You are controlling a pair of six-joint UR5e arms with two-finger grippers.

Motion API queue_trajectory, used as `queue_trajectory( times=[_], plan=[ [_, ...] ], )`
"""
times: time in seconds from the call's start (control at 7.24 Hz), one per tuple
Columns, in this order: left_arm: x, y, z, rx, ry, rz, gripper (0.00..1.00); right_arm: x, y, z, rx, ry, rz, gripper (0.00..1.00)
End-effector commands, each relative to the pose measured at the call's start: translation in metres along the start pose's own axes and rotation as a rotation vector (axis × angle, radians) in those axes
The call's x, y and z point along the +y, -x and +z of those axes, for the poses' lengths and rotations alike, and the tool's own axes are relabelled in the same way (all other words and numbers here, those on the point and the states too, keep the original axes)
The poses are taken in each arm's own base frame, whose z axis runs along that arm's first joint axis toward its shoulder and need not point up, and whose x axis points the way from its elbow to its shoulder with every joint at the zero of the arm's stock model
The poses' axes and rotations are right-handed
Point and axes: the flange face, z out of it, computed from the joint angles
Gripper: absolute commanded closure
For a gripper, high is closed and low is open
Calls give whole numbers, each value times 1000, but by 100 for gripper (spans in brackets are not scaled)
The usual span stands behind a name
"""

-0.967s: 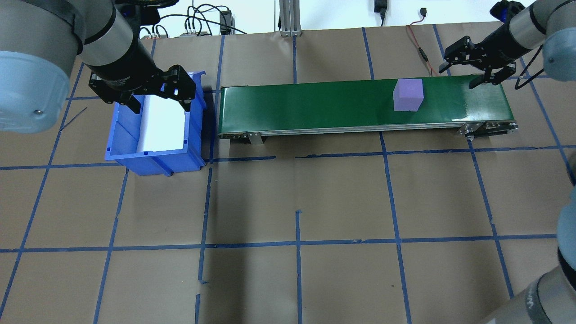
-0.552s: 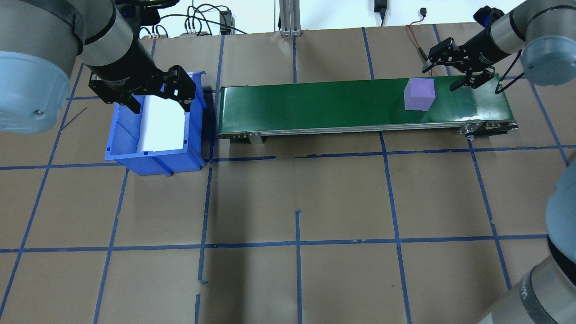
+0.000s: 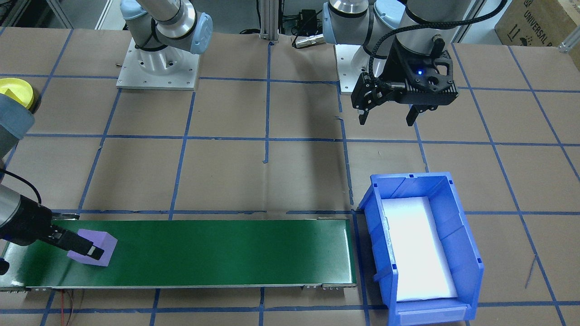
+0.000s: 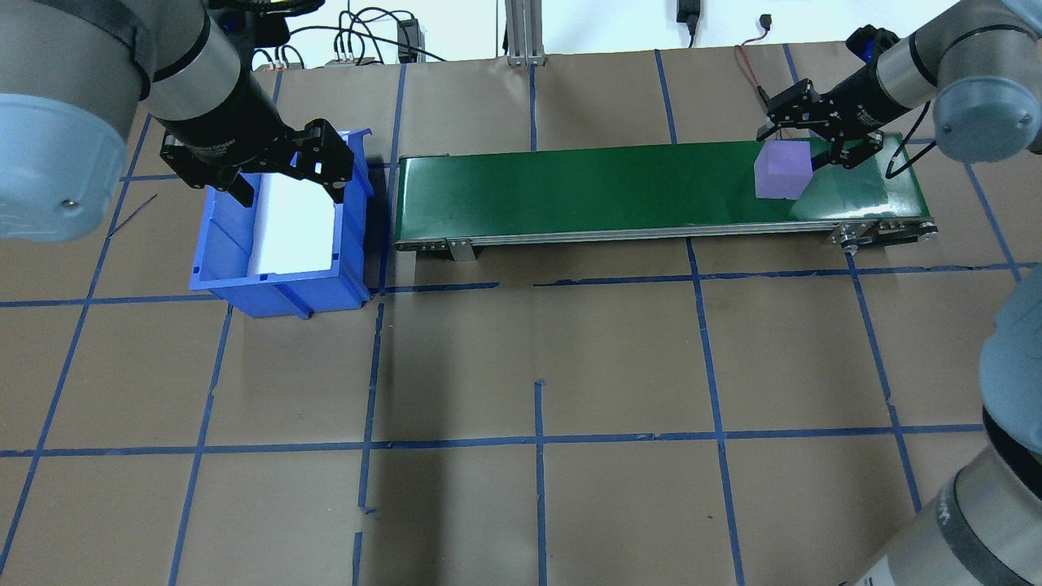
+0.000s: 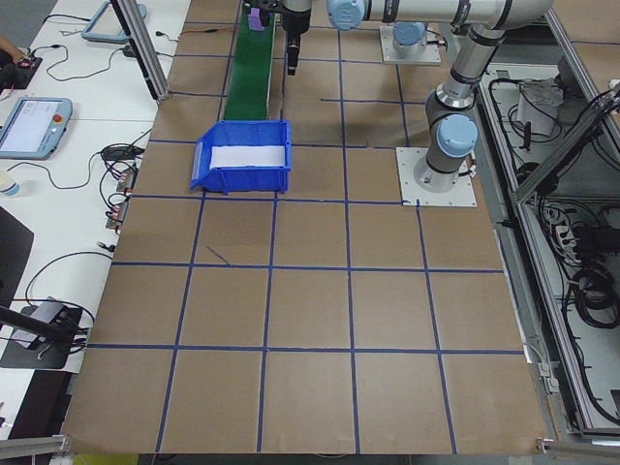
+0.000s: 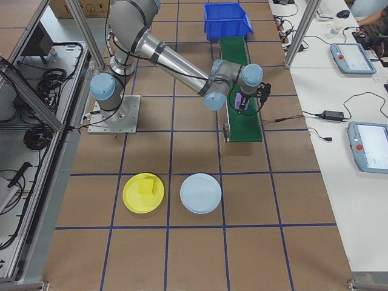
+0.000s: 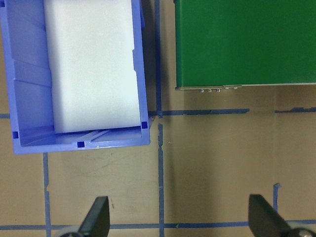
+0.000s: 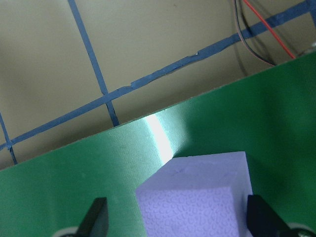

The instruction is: Move block left to right into plate

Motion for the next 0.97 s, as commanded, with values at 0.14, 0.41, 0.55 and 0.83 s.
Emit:
queue_trajectory(
  times=[0.14, 0.41, 0.55, 0.83],
  plan=[
    [0, 0, 0, -2, 0, 1, 0, 4, -28, 32, 98, 64, -75, 0],
    [0, 0, 0, -2, 0, 1, 0, 3, -29, 28, 131, 57, -91, 51],
    [0, 0, 0, -2, 0, 1, 0, 5, -25, 19, 135, 43, -101, 64],
    [0, 0, 1, -2, 2, 1, 0, 14, -18, -20, 244, 11, -158, 65]
  ],
)
